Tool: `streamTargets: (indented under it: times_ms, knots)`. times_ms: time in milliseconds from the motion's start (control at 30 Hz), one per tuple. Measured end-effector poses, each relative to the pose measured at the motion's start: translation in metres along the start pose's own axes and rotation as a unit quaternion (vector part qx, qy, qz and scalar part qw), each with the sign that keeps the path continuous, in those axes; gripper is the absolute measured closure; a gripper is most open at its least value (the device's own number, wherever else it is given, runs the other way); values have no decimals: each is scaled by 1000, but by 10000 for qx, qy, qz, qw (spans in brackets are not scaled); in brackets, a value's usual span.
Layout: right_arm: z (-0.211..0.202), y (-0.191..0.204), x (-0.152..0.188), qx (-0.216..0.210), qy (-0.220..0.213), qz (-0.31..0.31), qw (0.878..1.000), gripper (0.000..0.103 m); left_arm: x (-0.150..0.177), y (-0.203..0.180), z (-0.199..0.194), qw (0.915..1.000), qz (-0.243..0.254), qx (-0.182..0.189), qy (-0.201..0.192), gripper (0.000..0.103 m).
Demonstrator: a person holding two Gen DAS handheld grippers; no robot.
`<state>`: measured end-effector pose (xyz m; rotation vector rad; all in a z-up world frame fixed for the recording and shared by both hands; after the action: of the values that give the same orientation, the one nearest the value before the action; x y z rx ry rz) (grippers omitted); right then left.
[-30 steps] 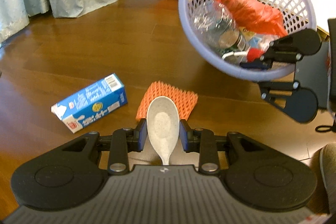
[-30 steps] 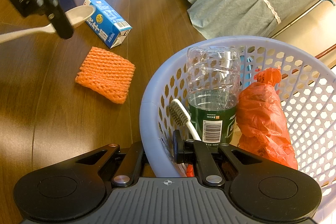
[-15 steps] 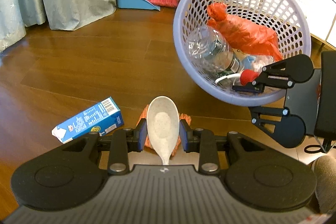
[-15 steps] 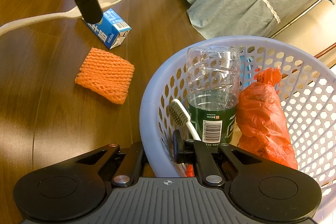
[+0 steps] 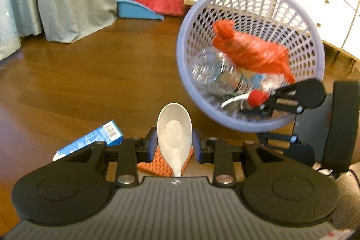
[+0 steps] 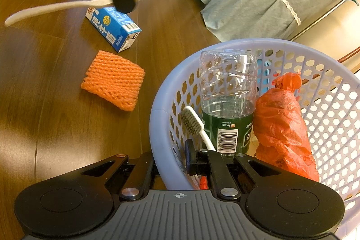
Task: Collect trash
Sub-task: 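Carry the spoon over the wastebasket and open the left tool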
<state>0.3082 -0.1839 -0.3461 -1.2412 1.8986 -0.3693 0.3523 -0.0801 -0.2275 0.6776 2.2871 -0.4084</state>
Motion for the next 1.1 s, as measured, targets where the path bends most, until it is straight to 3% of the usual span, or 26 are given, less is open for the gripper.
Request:
streamTargets:
  times_ms: [400, 667, 900, 967, 1000, 1100]
  knots:
    - [0, 1, -1, -4, -3, 5, 10000, 98, -75, -36, 1, 9971, 362, 550, -370, 76]
    - [-2, -3, -5, -13, -17, 99, 9999, 98, -130, -68, 18, 9901, 471, 1097, -738, 76]
    - [-3, -4, -5, -20, -31, 157, 9999, 98, -158, -87, 33, 9850, 424, 1281, -1080, 76]
    - [-3, -5, -5, -21, -34, 173, 9998, 98, -161, -90, 39, 9844, 381, 1327, -1094, 63]
    - [-3, -5, -5, -21, -36, 181, 9998, 98, -160, -89, 40, 9849, 371, 1290, -1097, 47]
    - [-4, -6, -4, -21, -45, 196, 9998, 98, -156, -87, 39, 9851, 387, 1267, -1098, 46]
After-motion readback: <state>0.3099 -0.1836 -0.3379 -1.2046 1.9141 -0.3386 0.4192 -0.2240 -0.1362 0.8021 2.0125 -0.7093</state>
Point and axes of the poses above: each gripper's, at about its wrist camera, not at the fingertips, and z roughly the way its jaws point, y to its left, x to its underside, the point moved 8 cm from there along z, roughly the way its jaws point, and after that the axes turned 2 degrees about x, right-handed, at the moved point
